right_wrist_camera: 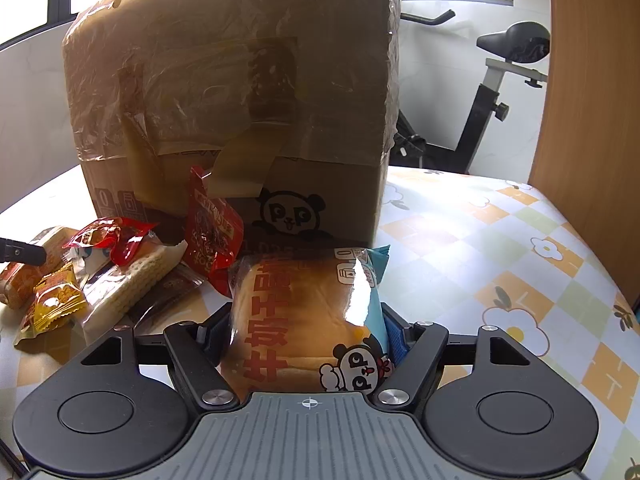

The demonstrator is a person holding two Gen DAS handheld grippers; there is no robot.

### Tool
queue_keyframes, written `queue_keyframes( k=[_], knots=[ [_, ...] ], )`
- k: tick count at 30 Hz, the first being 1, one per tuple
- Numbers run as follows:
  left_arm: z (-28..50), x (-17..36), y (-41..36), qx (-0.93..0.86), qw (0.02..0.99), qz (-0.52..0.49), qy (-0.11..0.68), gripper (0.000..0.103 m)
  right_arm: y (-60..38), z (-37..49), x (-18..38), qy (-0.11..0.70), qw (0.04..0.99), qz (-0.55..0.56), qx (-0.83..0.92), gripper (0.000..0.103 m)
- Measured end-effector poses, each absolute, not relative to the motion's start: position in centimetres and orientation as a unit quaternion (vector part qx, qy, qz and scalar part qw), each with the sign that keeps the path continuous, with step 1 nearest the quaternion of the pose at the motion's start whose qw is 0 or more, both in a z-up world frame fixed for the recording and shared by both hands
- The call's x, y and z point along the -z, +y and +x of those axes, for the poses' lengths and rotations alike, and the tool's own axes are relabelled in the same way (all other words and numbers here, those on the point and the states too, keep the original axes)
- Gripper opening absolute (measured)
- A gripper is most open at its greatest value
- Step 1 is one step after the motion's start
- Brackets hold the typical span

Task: Organize snacks
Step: 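Grasp the orange-labelled biscuit pack with the left tool while the right tool grasps the panda bread pack, then lift both packs and carry them over the lined box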

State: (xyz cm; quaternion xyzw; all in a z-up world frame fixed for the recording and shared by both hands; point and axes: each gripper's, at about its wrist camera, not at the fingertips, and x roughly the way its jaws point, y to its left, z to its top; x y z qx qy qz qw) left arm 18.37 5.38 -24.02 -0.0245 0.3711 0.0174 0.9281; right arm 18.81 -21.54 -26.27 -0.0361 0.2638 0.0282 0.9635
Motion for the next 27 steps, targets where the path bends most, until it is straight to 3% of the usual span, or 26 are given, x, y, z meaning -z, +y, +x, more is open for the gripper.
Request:
queue_keyframes(
  k=[27],
  knots=[
    [18.47,24.11,5.63,-0.024,0.924,-0.044,0.379,0.039,-21.61,18.85,26.24,0.265,0.963,-0.033,-0.031,0.069]
  ],
)
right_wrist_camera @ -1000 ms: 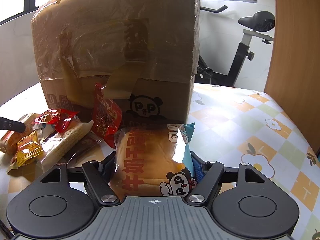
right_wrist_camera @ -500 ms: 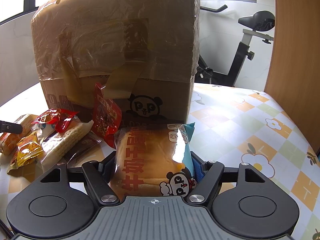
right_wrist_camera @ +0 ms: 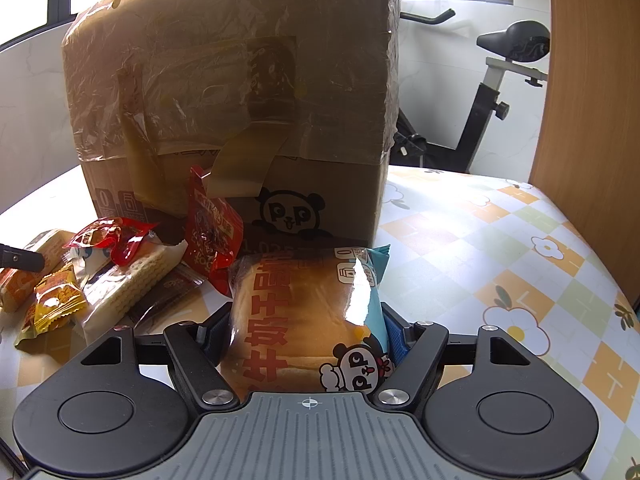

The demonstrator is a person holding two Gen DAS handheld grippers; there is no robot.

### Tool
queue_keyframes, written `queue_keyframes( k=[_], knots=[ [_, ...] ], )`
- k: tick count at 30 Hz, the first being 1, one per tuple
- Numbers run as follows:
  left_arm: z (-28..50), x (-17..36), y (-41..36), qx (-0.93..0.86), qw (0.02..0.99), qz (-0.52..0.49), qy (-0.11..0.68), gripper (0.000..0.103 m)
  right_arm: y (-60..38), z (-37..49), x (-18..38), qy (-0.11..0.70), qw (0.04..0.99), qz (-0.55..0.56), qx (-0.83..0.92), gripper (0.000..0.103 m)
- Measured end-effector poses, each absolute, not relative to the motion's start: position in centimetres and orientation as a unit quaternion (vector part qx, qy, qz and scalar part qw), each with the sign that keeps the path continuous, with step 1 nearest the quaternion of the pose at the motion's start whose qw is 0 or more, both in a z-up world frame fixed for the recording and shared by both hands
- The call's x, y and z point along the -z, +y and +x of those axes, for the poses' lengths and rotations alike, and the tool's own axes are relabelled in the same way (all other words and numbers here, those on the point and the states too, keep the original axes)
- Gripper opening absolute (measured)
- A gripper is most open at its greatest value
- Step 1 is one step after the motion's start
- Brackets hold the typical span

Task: Organize snacks
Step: 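Lift both packs and carry them over the lined box, then open both tools over the box to drop the biscuit and bread packs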

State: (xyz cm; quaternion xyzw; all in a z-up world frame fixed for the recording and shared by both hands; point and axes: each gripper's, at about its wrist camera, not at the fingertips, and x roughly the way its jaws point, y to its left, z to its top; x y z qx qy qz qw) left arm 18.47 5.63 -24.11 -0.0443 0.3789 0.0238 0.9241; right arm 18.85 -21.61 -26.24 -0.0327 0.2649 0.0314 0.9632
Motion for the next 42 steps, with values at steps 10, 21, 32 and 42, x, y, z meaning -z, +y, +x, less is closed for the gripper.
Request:
queue_keyframes(
  k=[10,21,32,42],
  knots=[
    [16.4,20.6,6.8,-0.021,0.94,-0.059,0.335,0.039,-23.6,15.6,23.5,0.25,0.968,0.014,-0.034,0.068],
    [15.5,13.0,6.4,0.0,0.972,-0.053,0.229,0.039,-26.2,13.3,15.3,0.139,0.99,0.03,-0.01,0.067],
    [20.8,3.9,3.0,0.095,0.982,-0.044,0.154,0.039,-24.8,20.4,4.0,0.065,0.995,-0.006,-0.073,0.067],
    [32.1,6.4,0.1,0.117,0.963,-0.085,0.228,0.039,-16.9,31.7,6.0,0.184,0.977,-0.08,-0.073,0.067]
  ],
)
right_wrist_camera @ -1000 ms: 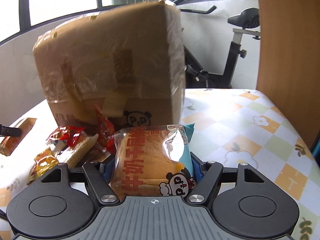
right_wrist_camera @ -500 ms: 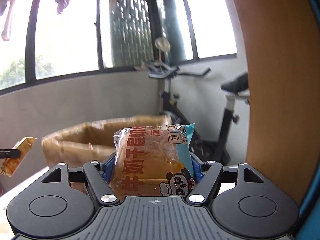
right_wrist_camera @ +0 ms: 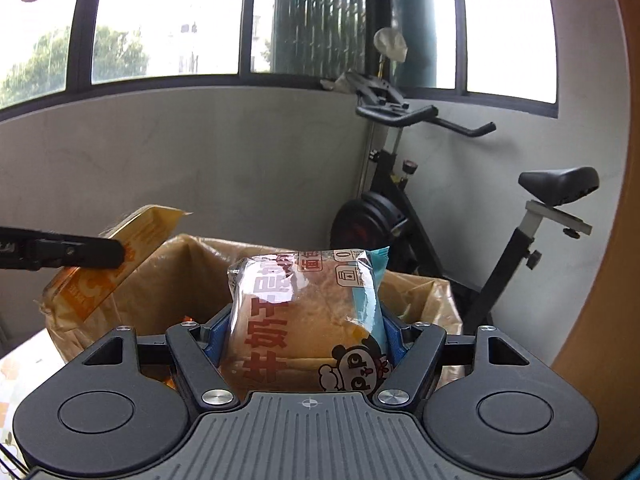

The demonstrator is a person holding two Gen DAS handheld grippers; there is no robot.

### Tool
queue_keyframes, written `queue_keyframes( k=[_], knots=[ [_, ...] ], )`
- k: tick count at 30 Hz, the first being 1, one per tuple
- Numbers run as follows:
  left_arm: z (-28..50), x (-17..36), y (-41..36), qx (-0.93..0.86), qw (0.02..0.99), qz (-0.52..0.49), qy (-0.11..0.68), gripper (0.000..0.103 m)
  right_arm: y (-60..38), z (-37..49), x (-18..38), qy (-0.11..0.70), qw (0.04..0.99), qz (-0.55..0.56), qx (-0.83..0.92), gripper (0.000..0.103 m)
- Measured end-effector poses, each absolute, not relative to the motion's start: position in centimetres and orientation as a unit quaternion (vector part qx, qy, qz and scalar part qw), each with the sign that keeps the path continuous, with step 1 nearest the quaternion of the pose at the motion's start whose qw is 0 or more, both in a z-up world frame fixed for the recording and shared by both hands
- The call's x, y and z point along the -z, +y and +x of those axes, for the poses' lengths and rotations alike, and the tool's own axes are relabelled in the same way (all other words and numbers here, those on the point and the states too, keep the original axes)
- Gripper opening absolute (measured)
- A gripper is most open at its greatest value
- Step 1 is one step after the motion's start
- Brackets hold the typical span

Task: Organize snacks
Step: 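Open both tools over the box to drop the biscuit and bread packs, then lower the left tool toward the red chip bag while the right tool grasps a thin red pack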

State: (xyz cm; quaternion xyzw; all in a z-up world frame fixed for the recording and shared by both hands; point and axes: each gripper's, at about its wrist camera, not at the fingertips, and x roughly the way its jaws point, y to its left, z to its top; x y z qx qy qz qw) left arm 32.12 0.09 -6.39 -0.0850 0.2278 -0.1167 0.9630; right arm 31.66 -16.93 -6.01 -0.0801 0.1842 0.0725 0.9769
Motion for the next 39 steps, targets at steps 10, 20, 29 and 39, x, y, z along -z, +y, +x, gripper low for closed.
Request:
queue_keyframes(
  k=[10,20,29,39],
  knots=[
    [32.5,6.8,0.6,0.12,0.968,-0.051,0.216,0.073,-17.1,31.0,6.2,0.189,0.976,-0.043,-0.099,0.078],
    [26.9,5.4,4.7,0.11,0.973,-0.047,0.2,0.072,-22.5,22.6,5.6,0.122,0.988,-0.005,-0.097,0.068],
    [21.2,8.8,7.6,0.083,0.97,-0.065,0.221,0.072,-23.8,17.2,8.8,0.114,0.989,-0.013,-0.089,0.064],
    [20.1,16.3,7.2,0.075,0.94,-0.124,0.308,0.065,-21.9,16.4,15.0,0.174,0.979,-0.027,-0.101,0.051]
  ],
)
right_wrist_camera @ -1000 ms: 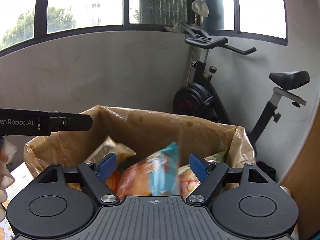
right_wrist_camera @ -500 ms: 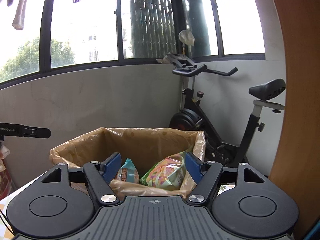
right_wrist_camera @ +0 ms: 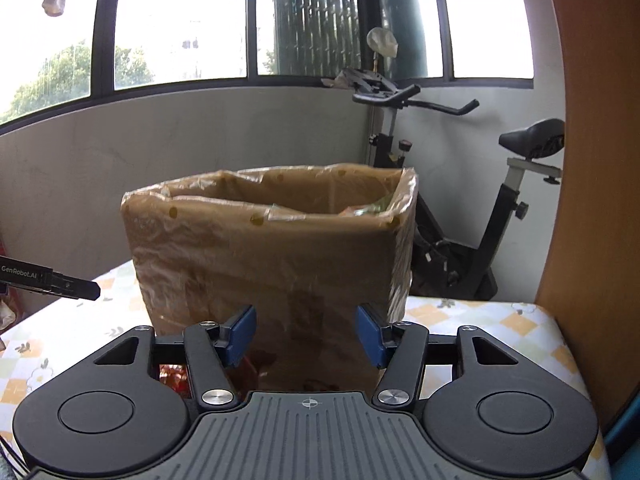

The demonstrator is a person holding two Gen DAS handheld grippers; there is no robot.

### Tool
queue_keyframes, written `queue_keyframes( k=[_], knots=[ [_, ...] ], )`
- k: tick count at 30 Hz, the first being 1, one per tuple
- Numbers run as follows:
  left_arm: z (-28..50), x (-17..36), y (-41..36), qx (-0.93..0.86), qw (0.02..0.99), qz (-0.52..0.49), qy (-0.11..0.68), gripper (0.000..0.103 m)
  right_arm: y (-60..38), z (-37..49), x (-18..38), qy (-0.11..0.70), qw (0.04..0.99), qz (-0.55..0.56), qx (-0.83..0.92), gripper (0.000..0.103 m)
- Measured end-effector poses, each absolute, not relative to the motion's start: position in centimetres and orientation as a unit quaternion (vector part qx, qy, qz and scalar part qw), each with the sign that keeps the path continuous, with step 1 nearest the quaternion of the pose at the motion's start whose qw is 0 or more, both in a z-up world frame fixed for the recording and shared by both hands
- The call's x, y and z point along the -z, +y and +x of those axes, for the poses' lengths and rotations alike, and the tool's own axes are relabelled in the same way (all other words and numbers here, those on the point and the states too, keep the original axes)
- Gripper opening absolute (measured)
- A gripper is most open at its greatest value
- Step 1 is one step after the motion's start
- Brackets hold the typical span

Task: Organize snacks
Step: 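Lower the left tool toward the red chip bag while the right tool grasps a thin red pack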

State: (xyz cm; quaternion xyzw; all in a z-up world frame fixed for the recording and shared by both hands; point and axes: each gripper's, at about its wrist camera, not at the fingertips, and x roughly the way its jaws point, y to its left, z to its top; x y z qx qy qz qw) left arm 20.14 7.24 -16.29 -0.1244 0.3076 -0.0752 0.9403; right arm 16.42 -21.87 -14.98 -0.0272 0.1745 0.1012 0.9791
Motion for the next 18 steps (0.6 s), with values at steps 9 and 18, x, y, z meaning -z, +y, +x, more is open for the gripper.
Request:
queue_keyframes(
  k=[9,18],
  knots=[
    [20.8,18.7,5.5,0.098,0.93,-0.09,0.343,0.061,-19.4,19.8,21.3,0.257,0.956,-0.022,-0.139,0.042],
    [20.9,20.1,4.1,0.105,0.923,-0.088,0.361,0.054,-17.8,23.8,23.9,0.292,0.945,-0.025,-0.146,0.03]
  ],
)
